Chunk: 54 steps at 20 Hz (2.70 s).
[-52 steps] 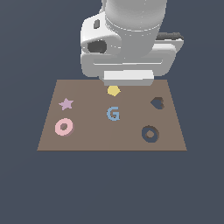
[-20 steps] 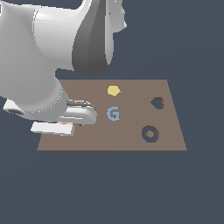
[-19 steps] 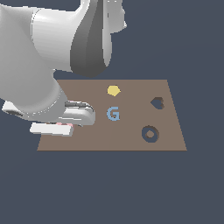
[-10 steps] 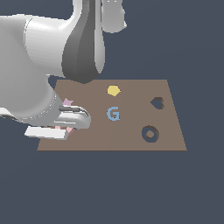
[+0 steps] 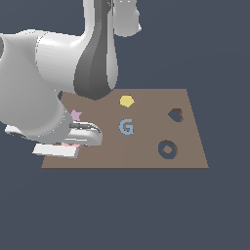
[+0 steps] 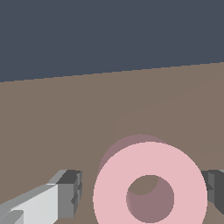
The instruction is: Insert a designated object into the corresponding slot on a board.
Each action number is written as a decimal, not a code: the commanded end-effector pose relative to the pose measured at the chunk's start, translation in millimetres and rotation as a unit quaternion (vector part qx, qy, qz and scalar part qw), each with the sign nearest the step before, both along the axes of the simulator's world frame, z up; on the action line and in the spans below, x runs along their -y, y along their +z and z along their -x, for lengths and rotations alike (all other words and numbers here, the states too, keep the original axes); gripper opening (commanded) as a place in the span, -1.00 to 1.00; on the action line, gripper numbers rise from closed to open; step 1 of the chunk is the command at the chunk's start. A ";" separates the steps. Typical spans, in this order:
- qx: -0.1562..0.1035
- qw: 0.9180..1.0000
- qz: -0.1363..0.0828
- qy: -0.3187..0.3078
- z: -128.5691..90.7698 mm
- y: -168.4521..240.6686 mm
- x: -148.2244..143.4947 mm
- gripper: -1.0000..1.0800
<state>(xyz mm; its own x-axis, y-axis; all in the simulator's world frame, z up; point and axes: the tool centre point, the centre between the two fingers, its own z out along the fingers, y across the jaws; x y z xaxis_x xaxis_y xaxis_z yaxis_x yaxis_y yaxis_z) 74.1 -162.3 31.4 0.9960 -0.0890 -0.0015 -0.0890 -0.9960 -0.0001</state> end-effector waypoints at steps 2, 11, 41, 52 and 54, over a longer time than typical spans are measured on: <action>0.001 1.000 0.000 0.000 -0.5 -1.4 0.1 -1.00; 0.001 1.000 0.000 0.000 -0.7 -0.6 0.2 -1.00; 0.001 0.943 0.001 0.334 -77.2 3.7 -97.8 -1.00; 0.001 0.875 0.001 0.485 -86.6 5.5 -159.5 -1.00; 0.001 0.860 0.001 0.510 -86.1 5.8 -170.5 -1.00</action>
